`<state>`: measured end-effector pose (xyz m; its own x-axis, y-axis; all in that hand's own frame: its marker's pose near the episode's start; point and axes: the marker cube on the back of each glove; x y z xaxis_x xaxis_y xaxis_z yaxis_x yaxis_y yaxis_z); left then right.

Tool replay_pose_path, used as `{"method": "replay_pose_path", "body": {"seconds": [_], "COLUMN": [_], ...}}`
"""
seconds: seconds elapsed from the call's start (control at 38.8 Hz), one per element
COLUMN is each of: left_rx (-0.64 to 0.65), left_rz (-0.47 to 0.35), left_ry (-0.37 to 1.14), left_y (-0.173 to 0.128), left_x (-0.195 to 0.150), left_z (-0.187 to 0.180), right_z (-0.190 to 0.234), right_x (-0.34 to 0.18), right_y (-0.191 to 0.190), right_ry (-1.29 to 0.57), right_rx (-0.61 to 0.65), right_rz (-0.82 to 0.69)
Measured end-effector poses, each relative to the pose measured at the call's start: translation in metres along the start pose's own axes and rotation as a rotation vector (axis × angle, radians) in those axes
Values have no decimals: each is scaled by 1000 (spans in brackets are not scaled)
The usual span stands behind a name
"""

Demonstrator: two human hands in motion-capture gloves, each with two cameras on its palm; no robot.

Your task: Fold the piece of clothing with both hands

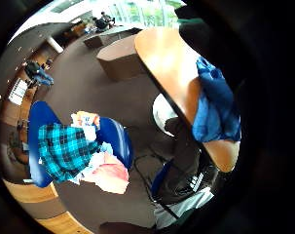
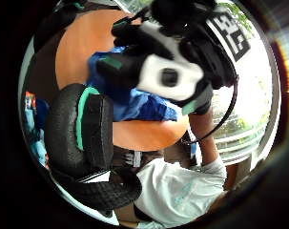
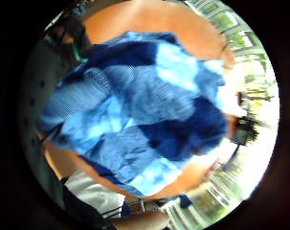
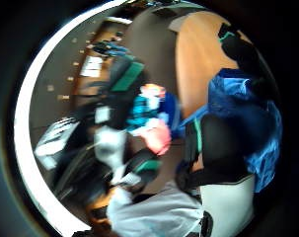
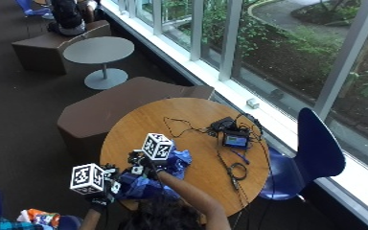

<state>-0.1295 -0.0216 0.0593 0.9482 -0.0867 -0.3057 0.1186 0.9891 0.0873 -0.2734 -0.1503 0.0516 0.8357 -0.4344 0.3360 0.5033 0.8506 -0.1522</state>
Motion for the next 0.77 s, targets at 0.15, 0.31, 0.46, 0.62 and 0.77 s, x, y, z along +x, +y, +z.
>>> {"method": "replay_pose_path", "body": {"seconds": [0.15,0.31,0.46,0.62,0.77], "left_rx": [22,-10,-62,-86,-89], "left_rz": [35,119,160,218,246], "left_ry": [-65,-175,-352,-397,-419], "left_y": [-18,-41,-52,-53,-52], "left_x": [28,69,106,144,160], "left_z": [-8,-10,-13,-14,-13], "right_z": [-51,-93,-124,-141,-145], "right_x": [37,103,148,168,167], "right_y": [60,118,177,214,222], "right_ry": [-172,81,238,338,354], "right_rx": [24,75,181,278,322], "right_rz": [-3,164,314,399,424]}}
